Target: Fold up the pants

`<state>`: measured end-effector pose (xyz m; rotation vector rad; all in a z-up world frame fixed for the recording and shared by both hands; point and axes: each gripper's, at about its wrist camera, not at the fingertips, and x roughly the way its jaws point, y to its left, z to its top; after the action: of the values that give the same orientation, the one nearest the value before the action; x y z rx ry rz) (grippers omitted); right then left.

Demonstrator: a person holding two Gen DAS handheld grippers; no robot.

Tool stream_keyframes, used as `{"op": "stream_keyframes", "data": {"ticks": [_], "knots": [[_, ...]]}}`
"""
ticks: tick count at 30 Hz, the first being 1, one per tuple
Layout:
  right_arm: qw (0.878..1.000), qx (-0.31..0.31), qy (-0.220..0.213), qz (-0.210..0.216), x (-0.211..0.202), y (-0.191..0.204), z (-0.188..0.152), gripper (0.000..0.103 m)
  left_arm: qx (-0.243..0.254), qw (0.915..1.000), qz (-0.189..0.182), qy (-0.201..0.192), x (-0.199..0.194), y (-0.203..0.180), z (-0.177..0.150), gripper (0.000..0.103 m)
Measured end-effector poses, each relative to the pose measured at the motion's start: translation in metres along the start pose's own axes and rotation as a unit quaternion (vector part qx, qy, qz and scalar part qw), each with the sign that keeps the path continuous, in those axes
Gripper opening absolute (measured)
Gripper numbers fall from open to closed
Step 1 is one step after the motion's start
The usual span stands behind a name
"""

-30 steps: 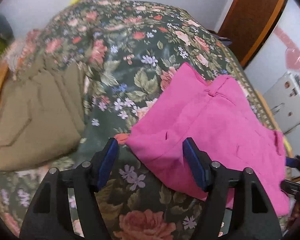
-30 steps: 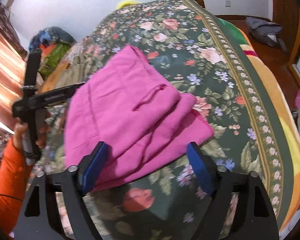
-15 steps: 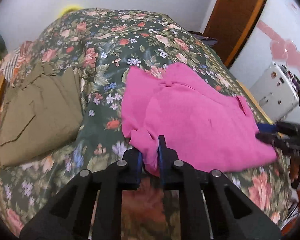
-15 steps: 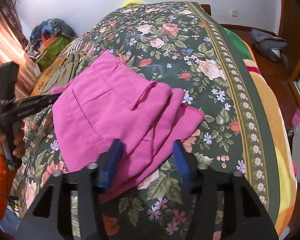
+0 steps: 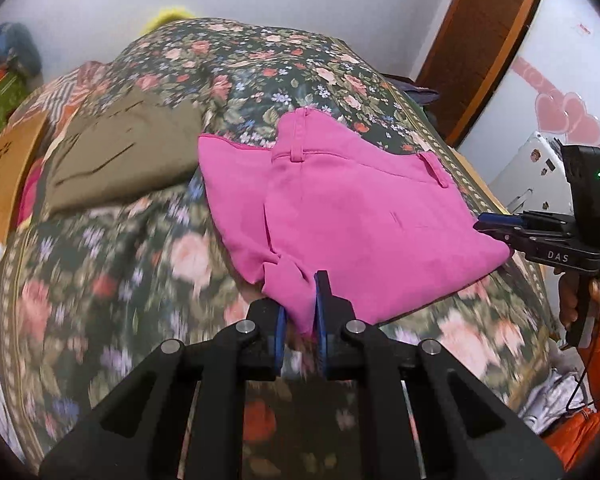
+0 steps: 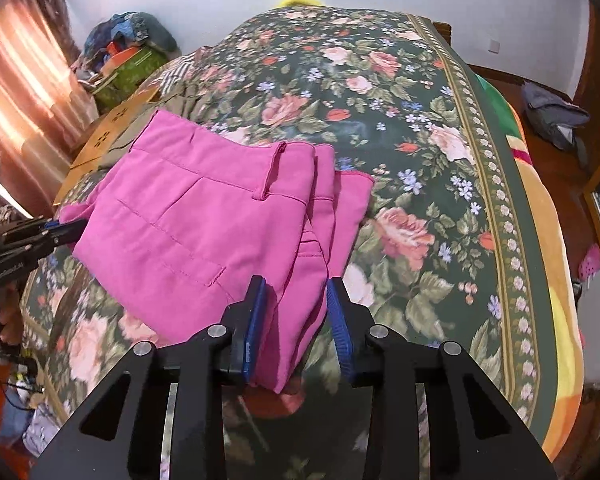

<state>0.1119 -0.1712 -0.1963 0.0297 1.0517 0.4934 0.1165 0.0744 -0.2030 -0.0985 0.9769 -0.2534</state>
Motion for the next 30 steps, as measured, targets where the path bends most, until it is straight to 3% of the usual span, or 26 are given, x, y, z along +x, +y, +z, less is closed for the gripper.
{"op": "stream_keyframes", "data": {"ticks": [6, 11, 19, 25, 30], "knots": [[1.000, -0.011, -0.003, 0.014, -0.009, 0.015, -0.013, 0.030, -0.035, 0.9993, 0.008, -0.005, -0.023, 0.004, -0.032, 0.013], [0.999, -0.035, -0.006, 0.005, -0.013, 0.030, -0.017, 0.030, -0.063, 0.9976, 0.025, -0.013, -0.033, 0.015, -0.052, 0.026], [0.999, -0.040, -0.009, -0.006, -0.011, 0.033, -0.018, 0.030, -0.104, 0.9896, 0.097, 0.025, -0.027, 0.053, -0.075, 0.027], [0.999, -0.046, -0.020, -0.015, -0.025, 0.035, -0.007, 0.031, -0.097, 0.9901, 0.100, -0.020, -0.049, 0.053, -0.053, 0.027], [0.998, -0.033, -0.049, 0.011, -0.033, 0.033, 0.014, 0.040, -0.072, 0.9933, 0.070, -0.057, -0.054, 0.032, -0.015, 0.027]]}}
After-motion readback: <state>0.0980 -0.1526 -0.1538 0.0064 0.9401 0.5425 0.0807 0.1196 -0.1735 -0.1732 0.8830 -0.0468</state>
